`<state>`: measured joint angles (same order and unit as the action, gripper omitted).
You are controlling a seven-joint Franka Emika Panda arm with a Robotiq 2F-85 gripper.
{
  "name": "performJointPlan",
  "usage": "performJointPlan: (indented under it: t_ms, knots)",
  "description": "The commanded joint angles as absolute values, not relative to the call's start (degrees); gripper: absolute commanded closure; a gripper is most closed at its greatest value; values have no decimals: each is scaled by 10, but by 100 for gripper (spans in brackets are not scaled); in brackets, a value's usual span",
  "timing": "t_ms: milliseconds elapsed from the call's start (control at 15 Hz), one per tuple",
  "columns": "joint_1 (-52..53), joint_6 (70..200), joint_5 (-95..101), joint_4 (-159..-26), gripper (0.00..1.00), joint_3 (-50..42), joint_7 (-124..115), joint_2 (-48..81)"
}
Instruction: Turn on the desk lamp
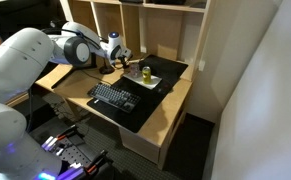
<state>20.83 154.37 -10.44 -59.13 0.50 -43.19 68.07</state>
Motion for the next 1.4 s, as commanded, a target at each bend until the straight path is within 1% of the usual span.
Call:
performJointPlan:
  t_ms: [0,200,267,333,600,667,733,800,867,933,1000,1067,1133,1200,1267,1333]
  knots:
    - [216,1552,-95,-578,0,-4,-439,697]
    - [218,1565,-93,-571,0,-9,-443,703]
    - [218,1565,-92,-568,12,-11,-442,705]
    - [218,1568,-92,-564,26,-12,-443,707]
    - [222,1572,-87,-558,55,-22,-446,714]
    - [222,1572,-86,-558,58,-24,-446,714]
    - [222,1572,-86,-558,47,-24,-446,715]
    - [222,1572,-85,-558,50,-25,-446,716]
    - [223,1571,-85,-558,56,-26,-447,715]
    - [223,1571,-85,-558,56,-26,-446,716]
    - [223,1570,-85,-558,68,-26,-446,716]
    - [224,1569,-84,-558,66,-27,-447,716]
    - [223,1568,-85,-558,72,-26,-446,715]
    - [223,1568,-85,-558,89,-26,-447,715]
    - [223,1567,-86,-558,97,-26,-446,714]
    - [222,1566,-86,-558,99,-25,-446,714]
